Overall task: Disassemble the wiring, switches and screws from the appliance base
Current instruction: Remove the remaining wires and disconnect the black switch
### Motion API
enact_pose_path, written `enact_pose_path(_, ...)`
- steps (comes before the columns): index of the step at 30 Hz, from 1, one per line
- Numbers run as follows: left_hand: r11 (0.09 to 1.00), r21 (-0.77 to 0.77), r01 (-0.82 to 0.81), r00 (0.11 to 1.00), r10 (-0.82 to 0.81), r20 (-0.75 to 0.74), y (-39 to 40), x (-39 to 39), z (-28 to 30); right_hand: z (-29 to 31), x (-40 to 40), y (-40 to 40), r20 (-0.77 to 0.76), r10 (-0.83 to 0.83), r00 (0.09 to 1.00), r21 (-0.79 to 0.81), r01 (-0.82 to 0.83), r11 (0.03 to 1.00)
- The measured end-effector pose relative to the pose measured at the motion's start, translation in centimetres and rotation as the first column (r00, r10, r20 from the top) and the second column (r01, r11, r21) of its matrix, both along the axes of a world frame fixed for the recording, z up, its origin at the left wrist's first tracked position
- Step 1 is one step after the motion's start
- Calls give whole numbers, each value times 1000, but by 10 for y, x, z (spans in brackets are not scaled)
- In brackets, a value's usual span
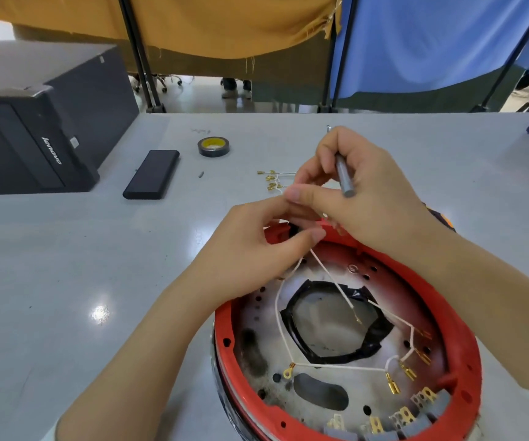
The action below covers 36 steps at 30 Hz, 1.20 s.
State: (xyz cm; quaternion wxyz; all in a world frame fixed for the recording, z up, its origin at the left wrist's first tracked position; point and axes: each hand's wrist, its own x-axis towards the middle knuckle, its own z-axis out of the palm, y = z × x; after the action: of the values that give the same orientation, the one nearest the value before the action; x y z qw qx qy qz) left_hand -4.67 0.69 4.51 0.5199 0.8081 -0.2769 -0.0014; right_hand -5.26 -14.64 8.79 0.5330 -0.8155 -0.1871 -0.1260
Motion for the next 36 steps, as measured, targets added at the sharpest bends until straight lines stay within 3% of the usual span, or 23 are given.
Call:
enact_pose_path(5,991,-131,-30,997,20,-80,1,2,-2,0,-3,7,7,46,999,-41,-45,998)
enact_pose_path(10,968,-241,-67,984,24,-175,2,5,-2,-2,-9,-5,26,-31,999,-56,33,998)
enact_pose_path(13,965,-244,-96,981,51,-186,2,6,-3,-6,-10,-17,-87,-30,996,-97,21,995)
enact_pose_path(17,968,-224,-115,979,73,-188,1,6,-2,-12,-6,-22,-120,-92,989,-225,63,972)
enact_pose_path(20,972,-157,-174,975,147,-168,1,6,-4,-10,0,-26,-80,-76,994,-267,52,962)
enact_pose_path(23,968,14,-249,958,249,-141,3,9,-8,-5,24,-39,-10,-117,993,-313,108,944)
enact_pose_path(27,975,151,-164,953,196,-229,3,9,-7,-20,85,-60,-55,-239,969,-466,187,865)
enact_pose_path(30,968,190,-161,964,196,-182,3,8,-7,-49,120,-65,-95,-245,965,-606,139,783)
enact_pose_path(36,961,233,-148,972,185,-144,3,10,-10,-74,149,-54,-45,-170,984,-688,93,720)
